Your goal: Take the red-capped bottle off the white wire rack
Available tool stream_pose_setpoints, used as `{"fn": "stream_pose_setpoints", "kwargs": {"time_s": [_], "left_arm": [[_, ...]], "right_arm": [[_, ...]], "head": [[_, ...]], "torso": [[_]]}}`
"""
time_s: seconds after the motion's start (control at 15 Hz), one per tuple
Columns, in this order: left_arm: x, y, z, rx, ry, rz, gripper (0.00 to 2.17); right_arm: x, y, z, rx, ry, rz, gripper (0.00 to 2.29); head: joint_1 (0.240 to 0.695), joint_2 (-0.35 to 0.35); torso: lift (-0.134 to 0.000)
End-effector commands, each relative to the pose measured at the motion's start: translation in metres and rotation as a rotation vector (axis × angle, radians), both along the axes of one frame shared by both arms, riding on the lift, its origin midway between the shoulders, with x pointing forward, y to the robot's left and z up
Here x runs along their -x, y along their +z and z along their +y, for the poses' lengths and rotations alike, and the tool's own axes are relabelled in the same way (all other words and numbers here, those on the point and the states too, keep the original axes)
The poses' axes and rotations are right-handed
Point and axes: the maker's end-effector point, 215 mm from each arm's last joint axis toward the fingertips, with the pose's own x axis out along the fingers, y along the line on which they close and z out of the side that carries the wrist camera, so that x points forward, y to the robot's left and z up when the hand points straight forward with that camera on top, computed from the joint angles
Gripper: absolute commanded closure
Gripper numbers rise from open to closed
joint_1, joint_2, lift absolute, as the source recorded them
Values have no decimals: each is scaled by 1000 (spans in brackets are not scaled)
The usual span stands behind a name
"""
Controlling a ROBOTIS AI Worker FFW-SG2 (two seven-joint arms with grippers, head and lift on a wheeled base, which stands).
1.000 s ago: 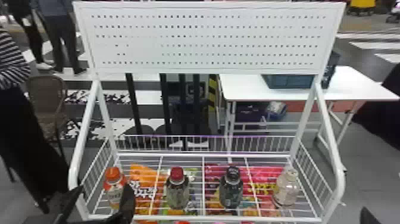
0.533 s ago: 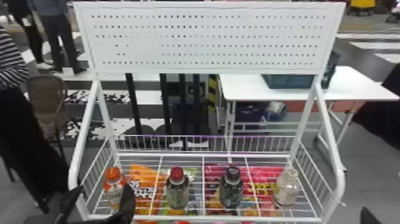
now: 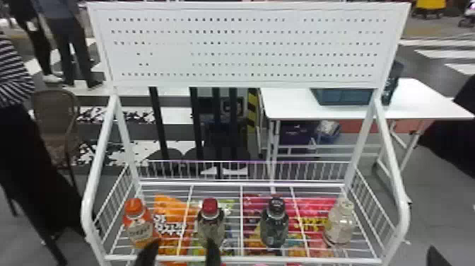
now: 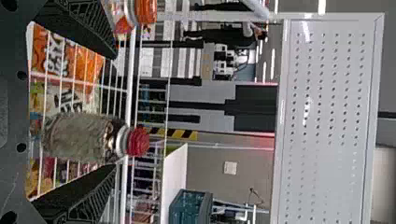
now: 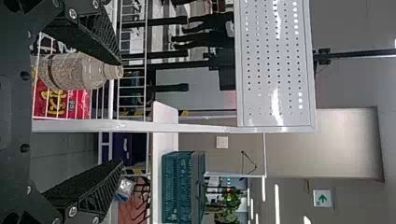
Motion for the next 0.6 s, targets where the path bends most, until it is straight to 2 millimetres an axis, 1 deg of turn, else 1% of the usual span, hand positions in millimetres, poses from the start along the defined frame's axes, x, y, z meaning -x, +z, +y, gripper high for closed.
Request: {"fn": "stream_pose_setpoints", "kwargs": {"time_s": [0.0,0.13,0.33,0.53], "left_arm": [[-9,-20,-29,24,-22,-3,39],[-19,-29,-40,36,-26,-13,39],[-35,-52,-58,6,-49,10,39],[-53,-65,-53,-29,-43,22,39]], "right_arm": [[1,-2,-1,0,-3,5,147],[2,-4,-3,4,-5,8,147],[2,0,-3,4,-5,-8,147],[4,0,-7,11,-9,-6,147]], "head": [[499,0],[499,0],[499,0],[499,0]], "torso": [[0],[0],[0],[0]]}}
